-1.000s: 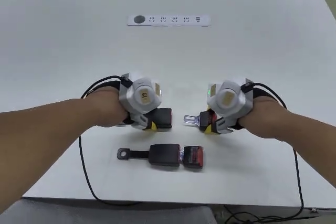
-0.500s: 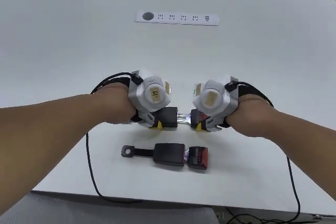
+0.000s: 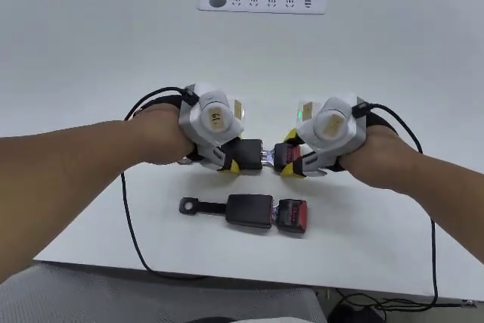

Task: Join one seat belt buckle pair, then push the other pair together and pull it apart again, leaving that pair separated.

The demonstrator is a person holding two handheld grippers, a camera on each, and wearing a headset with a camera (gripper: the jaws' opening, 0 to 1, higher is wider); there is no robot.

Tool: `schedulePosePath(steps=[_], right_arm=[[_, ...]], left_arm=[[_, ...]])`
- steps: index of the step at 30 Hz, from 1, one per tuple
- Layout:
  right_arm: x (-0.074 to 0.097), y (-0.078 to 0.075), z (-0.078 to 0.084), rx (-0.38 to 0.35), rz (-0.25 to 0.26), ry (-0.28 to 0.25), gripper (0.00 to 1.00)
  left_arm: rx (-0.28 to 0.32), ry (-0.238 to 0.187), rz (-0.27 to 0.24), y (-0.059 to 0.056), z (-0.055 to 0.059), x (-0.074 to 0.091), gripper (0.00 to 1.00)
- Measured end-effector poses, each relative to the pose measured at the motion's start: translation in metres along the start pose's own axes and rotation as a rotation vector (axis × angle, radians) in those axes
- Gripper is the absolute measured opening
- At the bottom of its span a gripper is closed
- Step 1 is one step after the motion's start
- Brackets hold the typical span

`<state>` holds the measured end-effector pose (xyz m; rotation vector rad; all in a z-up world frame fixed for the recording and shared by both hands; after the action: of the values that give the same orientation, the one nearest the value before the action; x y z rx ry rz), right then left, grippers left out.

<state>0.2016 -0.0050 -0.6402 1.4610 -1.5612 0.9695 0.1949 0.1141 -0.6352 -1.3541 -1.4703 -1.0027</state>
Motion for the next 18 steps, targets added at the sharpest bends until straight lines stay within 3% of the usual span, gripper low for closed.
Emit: schedulePosePath(steps=[2,4,5,8,18], right_arm=[[-0.004,0.003,-0.01,0.002,-0.006,-0.019,0.29],[-0.007,0.003,-0.014,0.033,0.014,0.033,0.29],[-0.007,0.003,-0.015,0.021,0.009,0.017,0.29],[-0.007,0.002,-0.012,0.014,0.007,0.008,0.29],[-0.006,0.004,-0.013,0.029,0.027,0.047,0.3]], left_arm=[[-0.012,0.002,0.002,0.0,-0.001,0.001,0.31],[-0.013,0.003,0.001,0.0,-0.001,0.001,0.31],[-0.012,0.001,0.001,0.0,-0.001,0.002,0.31],[-0.006,-0.004,-0.005,0.0,-0.001,0.001,0.31],[-0.005,-0.001,-0.004,0.005,0.003,-0.004,0.32]])
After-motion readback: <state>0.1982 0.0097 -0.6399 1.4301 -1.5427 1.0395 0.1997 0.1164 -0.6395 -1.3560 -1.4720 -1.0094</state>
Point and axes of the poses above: the centre of the closed fingertips' face, and the gripper's own axes: x roughly backward along the fingers, y roughly to its left, z roughly out of its underside, the point moved 6 cm from there along x, roughly backward along the fingers, and after that the axes turned 11 degrees about y, right-handed, at the moved point
